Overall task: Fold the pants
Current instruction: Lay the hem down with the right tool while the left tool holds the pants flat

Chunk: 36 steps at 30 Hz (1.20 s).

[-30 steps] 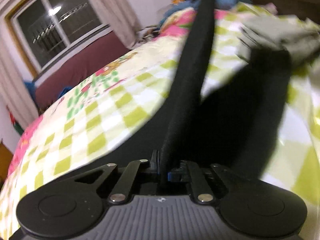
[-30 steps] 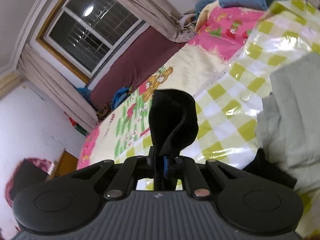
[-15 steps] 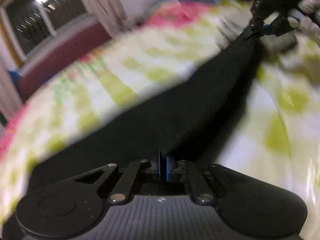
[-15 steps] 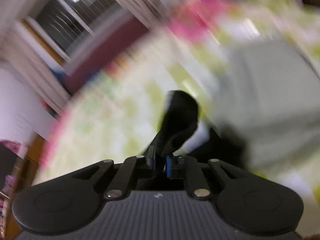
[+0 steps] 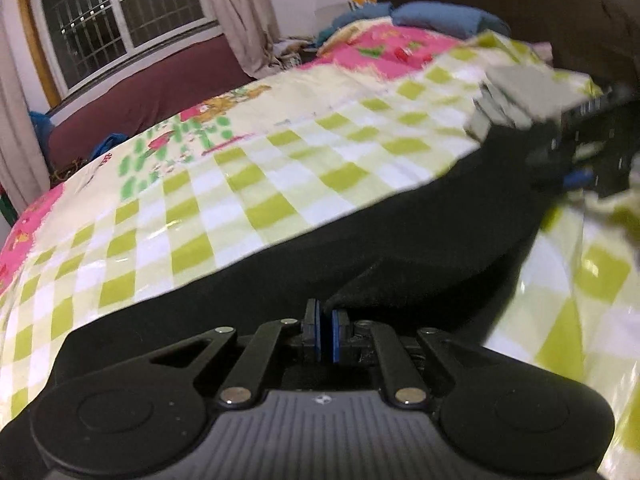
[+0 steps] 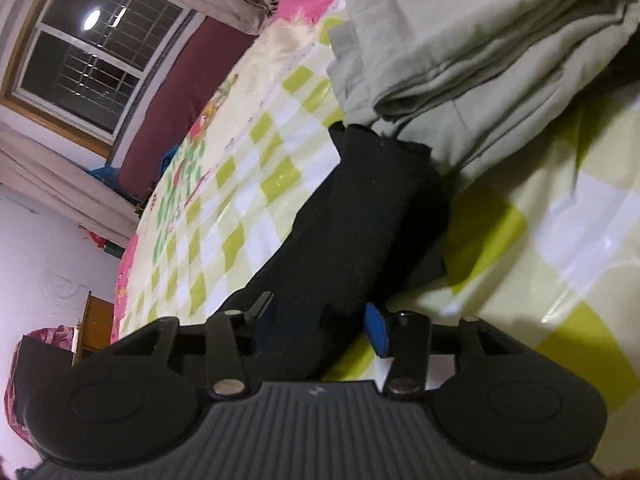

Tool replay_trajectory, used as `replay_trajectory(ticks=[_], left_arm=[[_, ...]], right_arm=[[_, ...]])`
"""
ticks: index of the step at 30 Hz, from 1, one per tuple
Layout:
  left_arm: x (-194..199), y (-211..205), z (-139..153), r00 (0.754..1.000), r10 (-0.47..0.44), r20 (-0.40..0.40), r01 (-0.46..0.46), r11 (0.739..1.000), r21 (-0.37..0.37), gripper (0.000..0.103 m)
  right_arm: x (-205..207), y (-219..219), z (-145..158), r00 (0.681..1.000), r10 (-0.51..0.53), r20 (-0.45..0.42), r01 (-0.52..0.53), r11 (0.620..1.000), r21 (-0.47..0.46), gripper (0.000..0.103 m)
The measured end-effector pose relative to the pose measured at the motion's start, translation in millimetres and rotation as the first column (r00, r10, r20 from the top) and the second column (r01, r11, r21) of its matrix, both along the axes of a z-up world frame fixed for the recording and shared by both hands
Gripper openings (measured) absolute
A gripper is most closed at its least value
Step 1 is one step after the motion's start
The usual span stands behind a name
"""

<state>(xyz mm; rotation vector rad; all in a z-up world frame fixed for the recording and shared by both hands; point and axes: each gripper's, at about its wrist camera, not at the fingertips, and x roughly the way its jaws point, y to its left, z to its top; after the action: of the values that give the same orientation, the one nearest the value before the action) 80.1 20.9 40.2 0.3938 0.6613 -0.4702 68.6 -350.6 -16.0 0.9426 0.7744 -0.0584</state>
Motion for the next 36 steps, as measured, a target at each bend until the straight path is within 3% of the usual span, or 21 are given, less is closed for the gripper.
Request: replay_trajectory(ticks=[4, 8, 13, 14, 17, 25, 26, 30, 33, 36], left_arm=[[13, 5, 13, 1.000, 0.022, 0.007, -0.021, 0.999, -0.045, 0.024], [22, 11, 17, 0.999, 0.042, 0.004, -0.041, 0.997, -0.058, 0.024], [24, 15, 21, 0.999, 0.051, -0.008, -0.051, 0.995, -0.081, 0.024], [23, 16, 21, 0.999, 0.050, -0.006, -0.050, 0.996, -0.080, 0.024], [22, 16, 21, 0.999, 0.043, -0.005, -0.043, 0.996, -0.078, 0.024], [23, 16, 15, 0.999, 0.046, -0.022, -0.048, 0.995, -0.091, 0.024], [22, 16, 13, 0.999, 0.046, -0.024, -0.048, 0.995, -0.091, 0.024], [25, 17, 13, 0.999, 0.045, -0.029, -0.048, 0.995, -0.093, 0.024], [27, 24, 20, 0.998, 0.065, -0.014, -0.066, 0.992, -0.109, 0.024], [30, 39, 39, 0.994, 0.107, 0.026, -0.102, 0.985, -0.138, 0.024]], right_arm=[[-1, 6, 1, 1.000, 0.010, 0.024, -0.012, 0.997, 0.081, 0.050], [-4, 22, 8, 0.996, 0.069, 0.051, -0.074, 0.992, 0.106, 0.051], [8, 47, -6, 0.991, 0.130, 0.023, -0.132, 0.979, 0.158, 0.051], [10, 50, -8, 0.993, 0.113, 0.017, -0.114, 0.982, 0.148, 0.047], [8, 44, -6, 0.999, 0.039, 0.024, -0.042, 0.993, 0.108, 0.016], [6, 13, 21, 0.999, -0.032, 0.021, 0.032, 0.999, 0.013, 0.013], [7, 11, 23, 0.999, -0.034, 0.031, 0.033, 0.999, 0.007, 0.006], [16, 12, 27, 0.998, -0.029, 0.052, 0.028, 0.999, 0.019, 0.005], [31, 16, 51, 0.992, -0.005, 0.125, 0.002, 1.000, 0.020, 0.005], [54, 26, 95, 0.968, 0.055, 0.245, -0.056, 0.998, -0.005, 0.005]])
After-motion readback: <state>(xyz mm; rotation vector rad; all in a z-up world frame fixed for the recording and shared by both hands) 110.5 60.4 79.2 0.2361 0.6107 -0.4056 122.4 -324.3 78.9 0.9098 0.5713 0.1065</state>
